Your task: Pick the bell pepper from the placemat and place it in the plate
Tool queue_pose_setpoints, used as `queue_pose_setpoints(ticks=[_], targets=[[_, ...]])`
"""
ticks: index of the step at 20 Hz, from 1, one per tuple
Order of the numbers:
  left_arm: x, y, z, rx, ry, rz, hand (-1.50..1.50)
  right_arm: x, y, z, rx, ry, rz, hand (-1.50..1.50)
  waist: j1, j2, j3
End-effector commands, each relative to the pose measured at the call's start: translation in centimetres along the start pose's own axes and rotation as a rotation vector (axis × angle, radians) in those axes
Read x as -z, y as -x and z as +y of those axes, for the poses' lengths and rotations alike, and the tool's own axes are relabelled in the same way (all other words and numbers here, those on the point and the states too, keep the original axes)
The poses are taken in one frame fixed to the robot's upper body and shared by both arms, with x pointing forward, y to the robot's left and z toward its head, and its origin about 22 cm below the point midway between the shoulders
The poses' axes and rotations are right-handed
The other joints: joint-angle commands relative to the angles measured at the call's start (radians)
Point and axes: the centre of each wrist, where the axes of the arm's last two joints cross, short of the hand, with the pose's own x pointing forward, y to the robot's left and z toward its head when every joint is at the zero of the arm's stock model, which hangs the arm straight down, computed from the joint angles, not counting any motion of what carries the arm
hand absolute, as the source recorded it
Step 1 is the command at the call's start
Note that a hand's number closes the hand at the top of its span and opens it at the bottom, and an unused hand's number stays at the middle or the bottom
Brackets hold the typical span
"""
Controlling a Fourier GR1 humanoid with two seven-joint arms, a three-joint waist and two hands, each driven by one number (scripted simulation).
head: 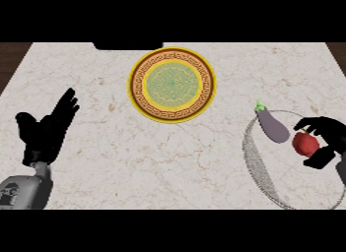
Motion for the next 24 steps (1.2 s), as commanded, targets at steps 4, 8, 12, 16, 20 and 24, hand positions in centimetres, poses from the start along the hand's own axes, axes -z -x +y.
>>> queue_pose_setpoints(ticks=[4, 8, 12, 16, 20, 24], targets=[[0.3, 1.1, 0.1, -0.009, -0.016, 0.003, 0.0, 0.4, -0.5, 1.8, 0.033, 0.015, -0.077, 1.5, -0.003, 0.004, 0.008], [0.3, -0.1, 1.2, -0.003, -0.017, -0.011, 0.0, 0.1, 0.5, 1.3, 0.018, 0.061, -0.065, 1.5, -0.003, 0.004, 0.008], [0.2, -0.2, -0.3, 0.008, 0.006, -0.001, 0.0, 1.1, -13.1, 3.9, -0.056, 0.091, -0.383, 1.5, 0.015, -0.002, 0.007], [0.6, -0.9, -2.0, 0.017, 0.1, -0.042, 0.0, -1.8, -27.7, 7.1, -0.123, -0.035, -0.884, 1.5, 0.141, 0.009, 0.007], [1.2, -0.9, -2.7, 0.005, 0.088, -0.023, 0.0, -5.7, -33.9, 5.0, -0.074, 0.126, -1.026, 1.5, 0.103, 0.004, 0.009], [0.7, 0.2, -2.0, 0.016, 0.069, -0.003, 0.0, -9.8, -36.6, 3.6, 0.088, 0.392, -1.029, 1.5, 0.072, -0.004, 0.008]])
